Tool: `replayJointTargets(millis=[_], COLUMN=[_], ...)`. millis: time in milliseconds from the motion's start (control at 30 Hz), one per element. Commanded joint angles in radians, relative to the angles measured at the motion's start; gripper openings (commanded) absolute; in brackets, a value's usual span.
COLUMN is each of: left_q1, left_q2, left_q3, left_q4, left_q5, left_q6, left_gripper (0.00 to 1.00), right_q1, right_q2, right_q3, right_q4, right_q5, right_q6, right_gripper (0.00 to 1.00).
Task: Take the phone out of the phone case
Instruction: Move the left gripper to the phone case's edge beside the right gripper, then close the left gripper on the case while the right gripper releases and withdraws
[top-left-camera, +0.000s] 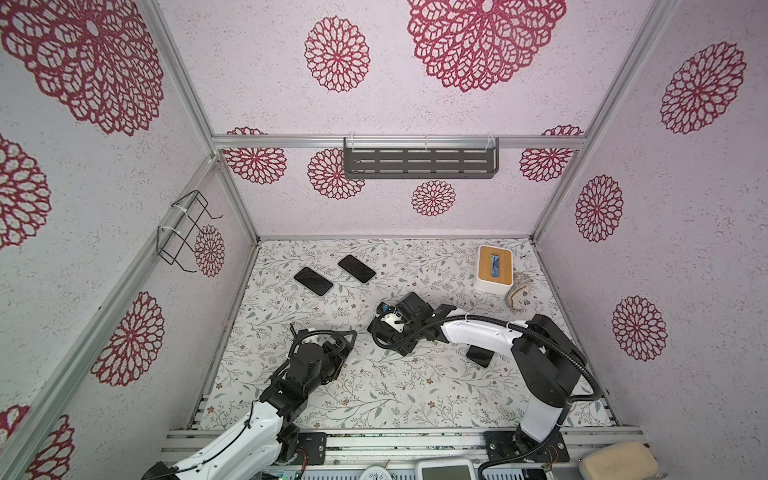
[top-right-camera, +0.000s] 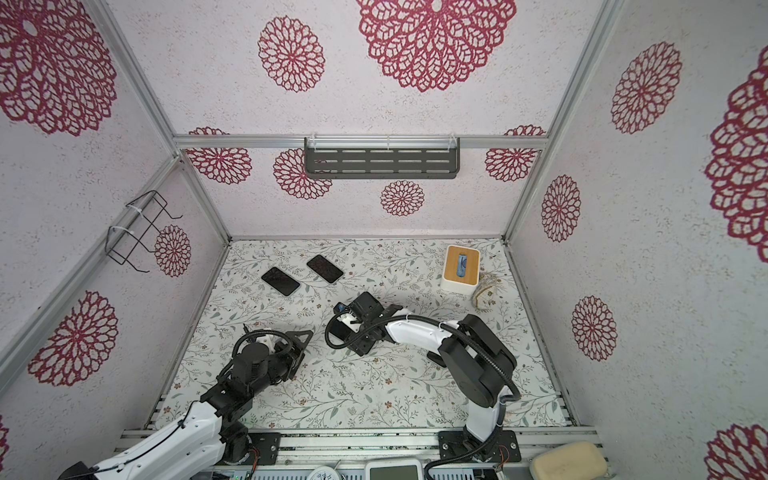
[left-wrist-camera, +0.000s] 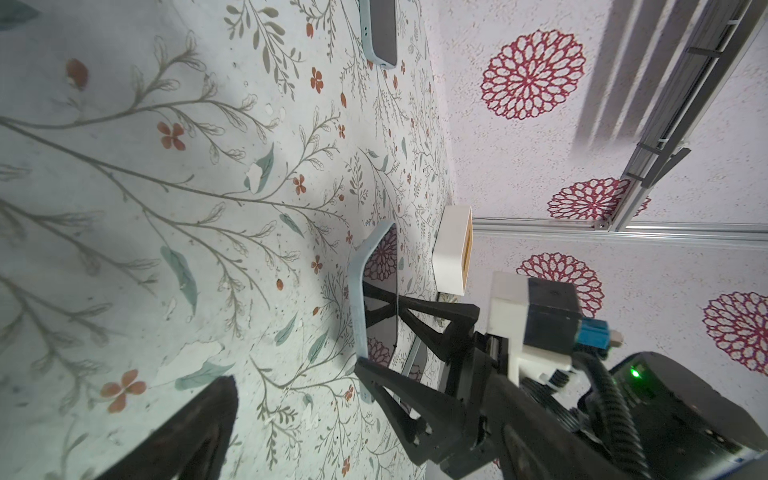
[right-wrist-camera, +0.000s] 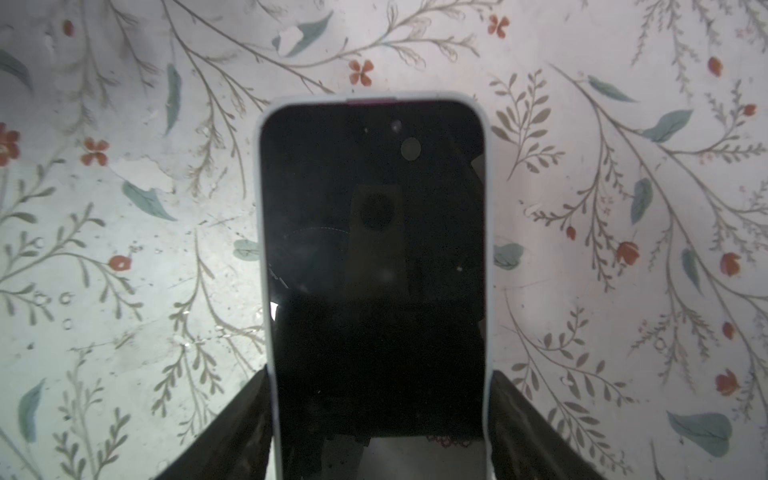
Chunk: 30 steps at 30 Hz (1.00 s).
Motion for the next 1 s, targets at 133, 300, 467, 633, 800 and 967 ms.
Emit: replayJointTargets(millis=[133,300,467,633,800,967], left_q1=[-0.017,-0.021,-0.023,-0.026,-0.035,-0.041], left_q2=[0.111,0.189,0.295,0.455,0.639,0.821], left_q3=[-0.01,-0.012,-0.014,-0.01,-0.014,-0.019], left_q4=[0.234,0.353,0.507,0.695,0.945,1.157], left_q5=[0.021,0.018,0.035,0.072,0.092,0.092], left_q6=[-0.037,-0.045,-0.048,-0.077,-0.117,-0.156], left_gripper=[0.97,0.98,0.99,0.91,0.74,0.55], right_q1=[-0.007,-0.006,-0.006,-0.005,-0.004,-0.003], right_q2=[-0.111,-0.134,-0.153,-0.164,-0.161,-0.165], right_q3=[-0.005,-0.018,-0.029,-0.036,-0.035,-0.036], right_q4=[0.063,0.072,0.08,0.086,0.072,0.072], right_q5=[-0.157,-0.217,-0.243,-0.253,-0.262,-0.26], right_q6=[0.05,0.065,0.074,0.079,0.077,0.076], right_gripper=[0.56,0.55,0.54,0.54,0.52,0.52])
